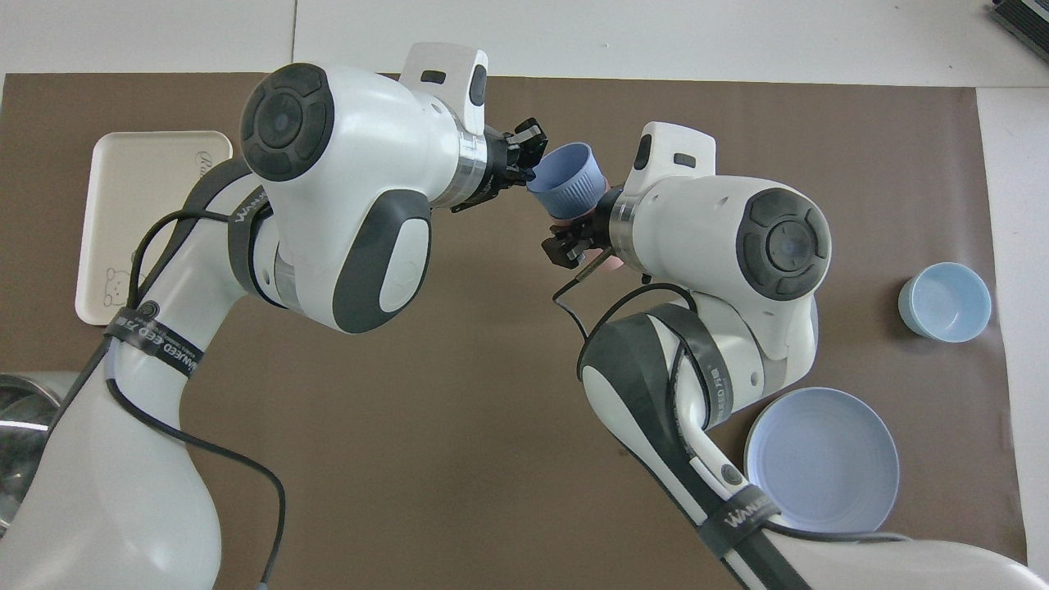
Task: Place cup on tray
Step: 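Bring the cup to the left gripper and grasp it with the left gripper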
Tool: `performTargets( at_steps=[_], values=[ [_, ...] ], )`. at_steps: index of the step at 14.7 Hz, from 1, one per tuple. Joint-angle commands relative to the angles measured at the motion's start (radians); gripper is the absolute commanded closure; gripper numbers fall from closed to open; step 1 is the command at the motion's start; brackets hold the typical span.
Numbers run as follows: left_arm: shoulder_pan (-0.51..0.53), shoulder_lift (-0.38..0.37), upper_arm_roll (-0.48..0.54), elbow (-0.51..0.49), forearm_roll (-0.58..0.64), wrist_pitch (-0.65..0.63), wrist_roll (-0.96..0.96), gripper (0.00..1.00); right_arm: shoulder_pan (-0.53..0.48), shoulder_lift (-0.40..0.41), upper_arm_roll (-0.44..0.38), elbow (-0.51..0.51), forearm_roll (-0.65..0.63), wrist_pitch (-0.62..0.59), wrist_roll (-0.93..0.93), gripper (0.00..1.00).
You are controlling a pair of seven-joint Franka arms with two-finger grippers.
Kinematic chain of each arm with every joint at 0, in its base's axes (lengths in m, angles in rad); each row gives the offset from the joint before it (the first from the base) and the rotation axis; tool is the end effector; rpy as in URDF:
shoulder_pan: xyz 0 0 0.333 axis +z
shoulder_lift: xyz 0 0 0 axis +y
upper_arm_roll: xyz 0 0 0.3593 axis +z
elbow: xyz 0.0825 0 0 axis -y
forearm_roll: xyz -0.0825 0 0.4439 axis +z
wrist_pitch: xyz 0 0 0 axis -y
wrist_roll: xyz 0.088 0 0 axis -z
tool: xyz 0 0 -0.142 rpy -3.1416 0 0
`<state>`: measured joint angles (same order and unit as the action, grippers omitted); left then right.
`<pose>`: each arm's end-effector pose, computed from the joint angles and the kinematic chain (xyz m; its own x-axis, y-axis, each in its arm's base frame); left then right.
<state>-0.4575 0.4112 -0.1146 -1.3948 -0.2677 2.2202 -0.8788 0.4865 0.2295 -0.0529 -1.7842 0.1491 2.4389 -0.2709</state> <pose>0.6794 -0.4373 0.5161 0.9023 0.4310 0.0080 0.3742 -0.7924 0.4817 0.6665 0.3154 0.4558 0.7405 0.5211 0.4244 0.5789 -0.8153 -0.0091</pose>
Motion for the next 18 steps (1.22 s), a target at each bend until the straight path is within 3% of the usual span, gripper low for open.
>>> performTargets(
  at_steps=[1,6,10,18],
  values=[
    [-0.021,-0.008,0.013,-0.003,0.008,-0.036,-0.006,1.00,-0.003,-0.032,0.002,-0.029,-0.032,0.022,0.030,1.00],
    [-0.029,-0.006,0.013,0.020,-0.002,-0.105,-0.008,1.00,-0.005,-0.030,0.002,-0.029,-0.032,0.025,0.027,1.00],
    [-0.013,0.060,0.015,0.163,-0.007,-0.169,-0.014,1.00,-0.005,-0.030,0.001,-0.029,-0.032,0.025,0.025,1.00],
    [0.056,0.054,0.021,0.217,-0.022,-0.183,-0.012,1.00,-0.005,-0.030,0.001,-0.029,-0.034,0.026,0.022,1.00]
  ],
)
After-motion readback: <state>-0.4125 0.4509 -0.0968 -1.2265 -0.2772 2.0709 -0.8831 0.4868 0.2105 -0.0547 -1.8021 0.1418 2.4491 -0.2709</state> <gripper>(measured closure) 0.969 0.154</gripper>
